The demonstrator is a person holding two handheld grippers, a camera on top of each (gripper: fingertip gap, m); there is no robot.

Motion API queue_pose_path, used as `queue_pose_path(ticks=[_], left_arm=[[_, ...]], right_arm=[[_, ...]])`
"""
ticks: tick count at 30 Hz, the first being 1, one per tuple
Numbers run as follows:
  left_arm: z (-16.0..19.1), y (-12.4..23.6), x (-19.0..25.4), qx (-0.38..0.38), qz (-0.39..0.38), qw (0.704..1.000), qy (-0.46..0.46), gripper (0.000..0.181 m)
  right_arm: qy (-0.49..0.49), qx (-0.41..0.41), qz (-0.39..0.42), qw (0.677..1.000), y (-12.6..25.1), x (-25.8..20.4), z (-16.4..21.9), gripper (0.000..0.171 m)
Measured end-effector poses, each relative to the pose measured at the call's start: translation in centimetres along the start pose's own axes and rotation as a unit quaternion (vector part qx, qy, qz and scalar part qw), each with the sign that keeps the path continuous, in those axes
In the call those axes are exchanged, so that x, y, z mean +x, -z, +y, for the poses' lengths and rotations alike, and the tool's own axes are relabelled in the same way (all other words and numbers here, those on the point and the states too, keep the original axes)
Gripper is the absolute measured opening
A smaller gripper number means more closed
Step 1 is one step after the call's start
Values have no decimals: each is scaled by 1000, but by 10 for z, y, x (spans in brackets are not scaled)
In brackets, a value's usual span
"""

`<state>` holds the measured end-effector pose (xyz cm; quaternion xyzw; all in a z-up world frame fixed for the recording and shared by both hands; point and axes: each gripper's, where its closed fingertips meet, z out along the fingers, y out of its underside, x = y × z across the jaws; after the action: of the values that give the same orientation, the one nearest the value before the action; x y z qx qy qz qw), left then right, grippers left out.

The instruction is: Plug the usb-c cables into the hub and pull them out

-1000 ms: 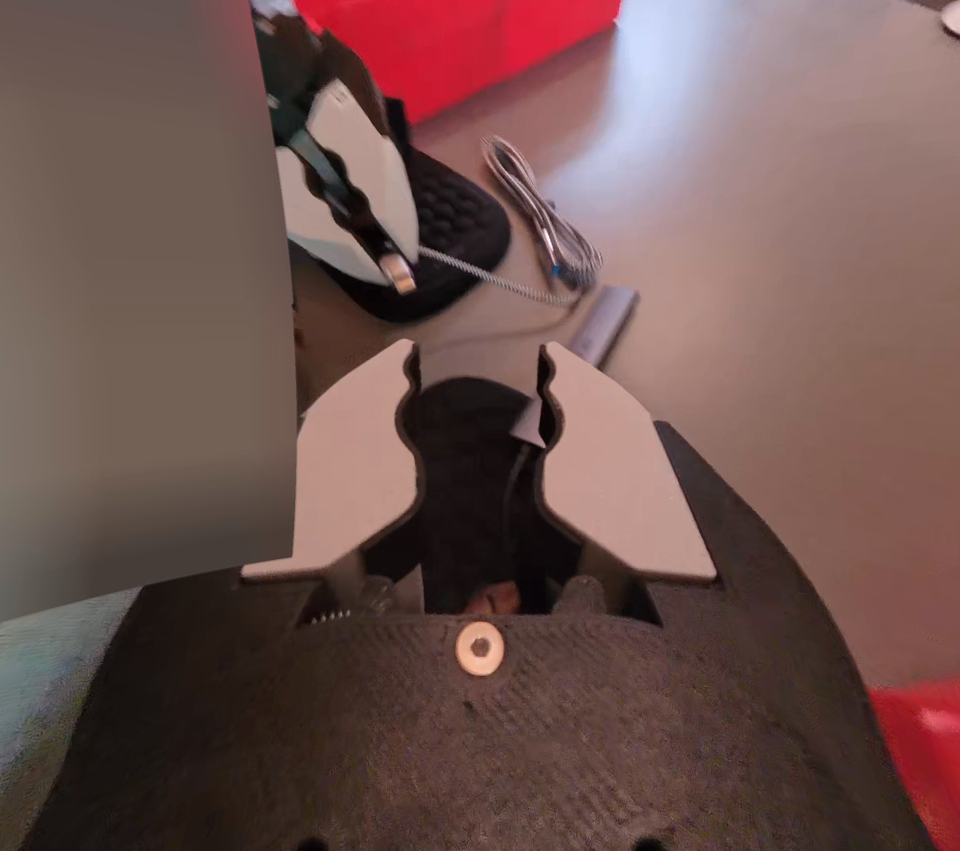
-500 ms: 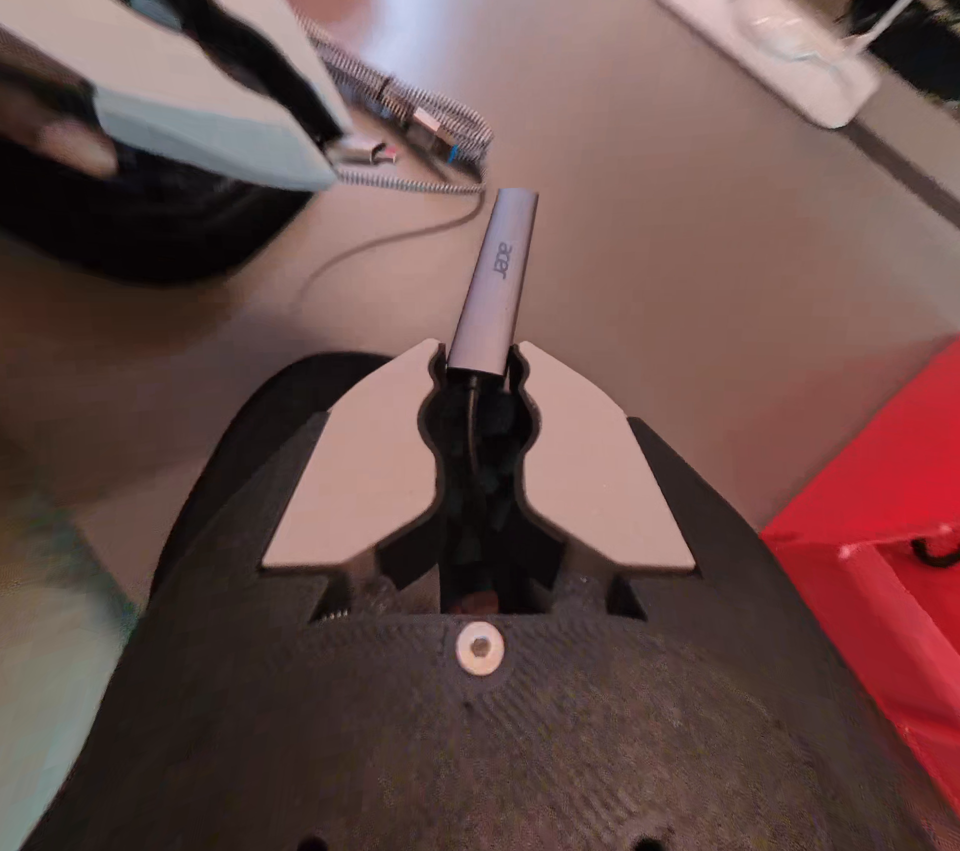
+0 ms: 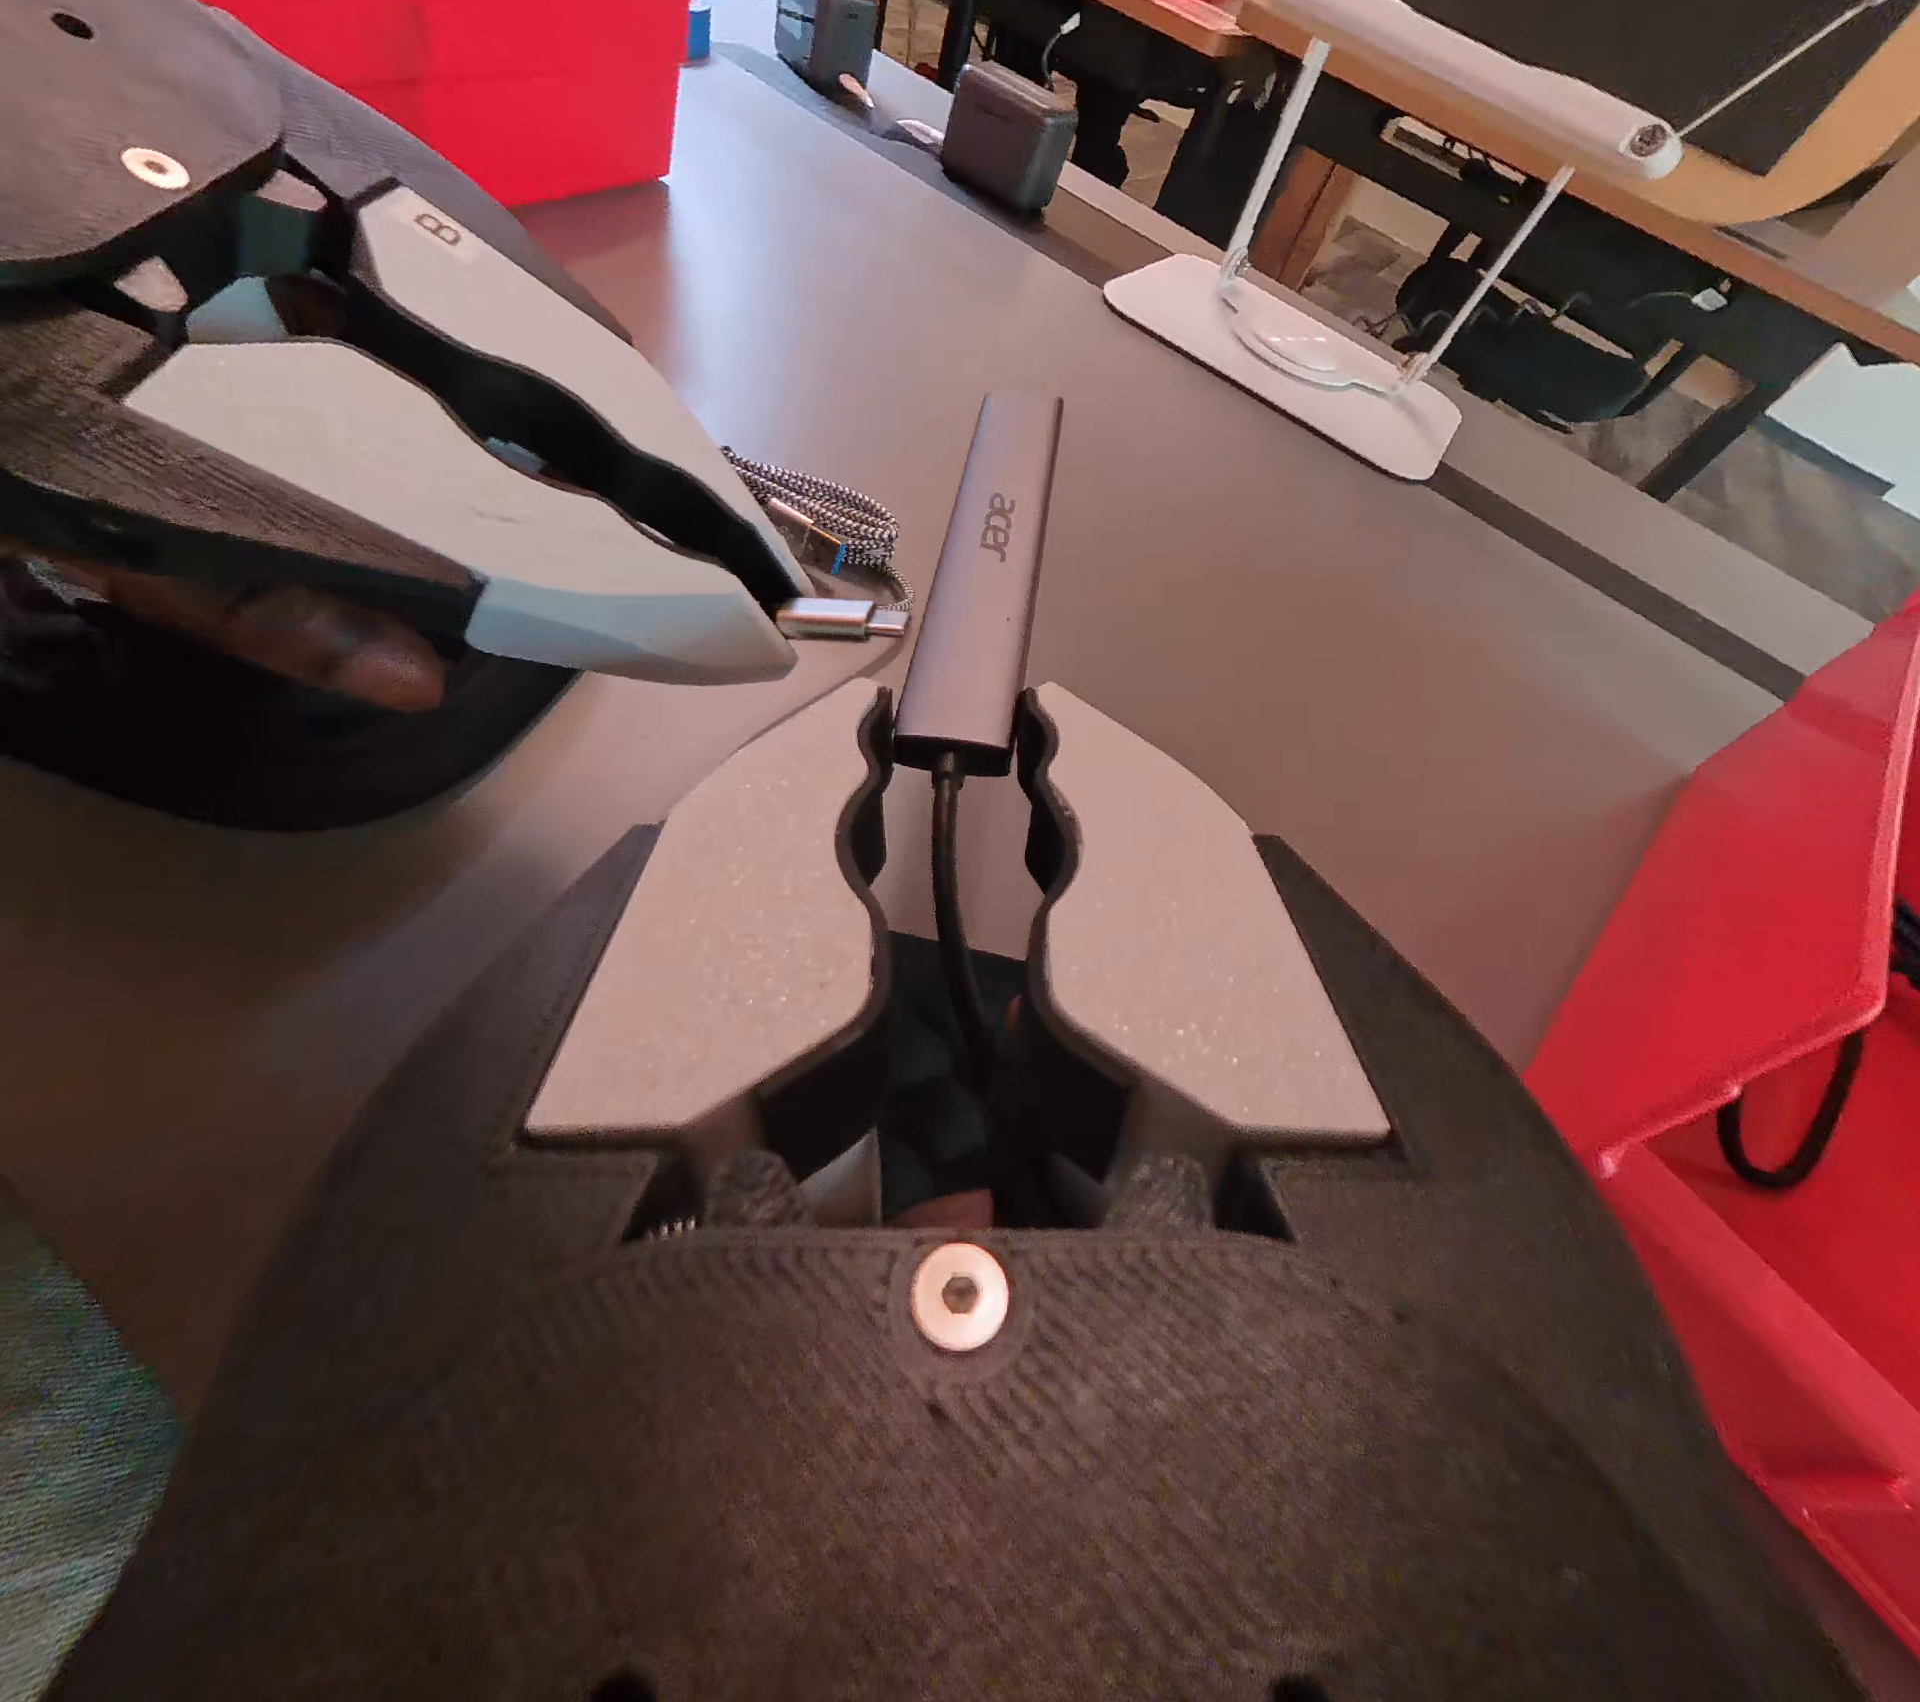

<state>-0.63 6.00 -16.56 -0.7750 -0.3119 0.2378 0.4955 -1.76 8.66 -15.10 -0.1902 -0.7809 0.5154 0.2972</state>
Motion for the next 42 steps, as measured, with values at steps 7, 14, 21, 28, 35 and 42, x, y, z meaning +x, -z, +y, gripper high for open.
queue_pose_path(ticks=[7,14,21,28,35,42], left_arm=[[4,-2,3,-10,2,999,-30,10],[3,0,2,3,-9,999,-43,10],[4,-1,2,0,-24,998,-59,10],[8,-5,-1,-21,-49,996,-77,10],[11,-7,-1,-34,-56,994,-84,10],[11,-5,2,-22,-19,998,-59,10]], right_arm=[[13,-4,-8,1000,0,-3,0,22],[5,-6,-15,1000,-1,-3,1,22],[6,0,-16,1000,0,-4,-2,22],[56,-4,16,998,-2,-5,-2,22],[131,-15,51,990,-4,-9,0,22],[143,-16,32,989,-2,-13,0,22]])
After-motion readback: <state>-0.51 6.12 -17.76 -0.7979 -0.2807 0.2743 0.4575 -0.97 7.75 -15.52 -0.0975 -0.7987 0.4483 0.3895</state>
